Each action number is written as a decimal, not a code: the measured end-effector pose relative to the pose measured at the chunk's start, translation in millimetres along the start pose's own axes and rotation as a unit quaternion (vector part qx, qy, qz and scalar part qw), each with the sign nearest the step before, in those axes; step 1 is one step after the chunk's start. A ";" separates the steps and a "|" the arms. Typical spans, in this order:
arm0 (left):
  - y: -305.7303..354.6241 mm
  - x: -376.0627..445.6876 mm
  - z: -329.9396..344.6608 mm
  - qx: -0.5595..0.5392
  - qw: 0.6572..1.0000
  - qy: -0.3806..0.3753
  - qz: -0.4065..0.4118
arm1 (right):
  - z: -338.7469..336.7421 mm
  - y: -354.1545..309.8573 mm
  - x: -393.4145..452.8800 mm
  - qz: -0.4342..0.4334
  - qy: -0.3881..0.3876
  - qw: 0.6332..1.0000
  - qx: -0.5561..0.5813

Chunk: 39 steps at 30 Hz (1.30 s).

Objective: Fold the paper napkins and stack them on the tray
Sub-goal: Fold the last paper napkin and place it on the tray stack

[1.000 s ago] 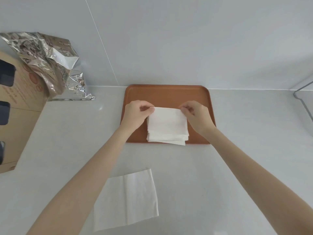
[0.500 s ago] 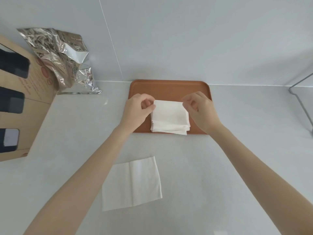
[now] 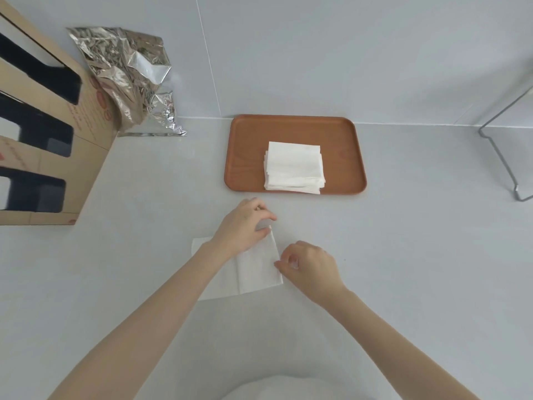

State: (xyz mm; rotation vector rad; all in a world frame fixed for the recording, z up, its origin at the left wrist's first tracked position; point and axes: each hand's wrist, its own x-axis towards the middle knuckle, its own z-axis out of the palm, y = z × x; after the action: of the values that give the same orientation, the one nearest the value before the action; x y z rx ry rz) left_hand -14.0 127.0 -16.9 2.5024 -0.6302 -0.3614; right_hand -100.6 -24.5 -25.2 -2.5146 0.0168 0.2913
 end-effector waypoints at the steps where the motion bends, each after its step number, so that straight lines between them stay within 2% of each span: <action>1: 0.2 -1.9 1.8 0.013 1.000 0.002 0.009 | 4.3 0.2 -3.7 0.003 0.004 1.000 -0.007; 5: -4.5 -6.8 6.0 0.070 0.997 0.013 0.042 | 15.9 0.6 -11.8 -0.015 0.026 0.999 -0.019; 9: -5.9 -9.2 10.2 0.069 0.996 0.036 0.047 | 20.0 1.7 -11.3 -0.013 0.048 0.999 -0.008; 12: -3.7 -6.9 7.1 0.043 0.998 0.042 0.027 | 9.6 4.0 -1.6 0.020 0.033 0.998 0.043; 15: 2.7 -1.1 -11.9 -0.008 0.997 0.073 -0.005 | -20.6 4.7 18.2 0.046 0.025 0.989 0.139; 18: 13.4 5.3 -37.7 -0.047 0.991 0.121 0.009 | -62.2 -1.3 36.0 0.029 0.036 0.977 0.206; 23: 34.0 -1.6 -69.3 -0.096 0.976 0.189 0.041 | -116.2 -11.2 37.7 -0.021 0.067 0.975 0.212; 28: 49.0 -36.5 -72.2 -0.098 0.977 0.171 0.075 | -134.2 -16.2 7.3 -0.056 0.070 0.978 0.189; 34: 58.7 -72.8 -75.9 -0.146 0.983 0.101 0.038 | -139.0 -20.0 -28.2 -0.090 0.051 0.983 0.153; 39: 62.7 -62.4 -96.6 -0.174 0.977 0.118 0.041 | -154.8 -27.3 -18.7 -0.133 0.088 0.973 0.166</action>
State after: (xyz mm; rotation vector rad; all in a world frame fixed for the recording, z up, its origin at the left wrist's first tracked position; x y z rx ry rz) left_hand -54.2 152.6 105.1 2.1357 -0.5209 -0.1269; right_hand -85.1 -91.5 117.4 -2.1697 -0.1842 -0.0427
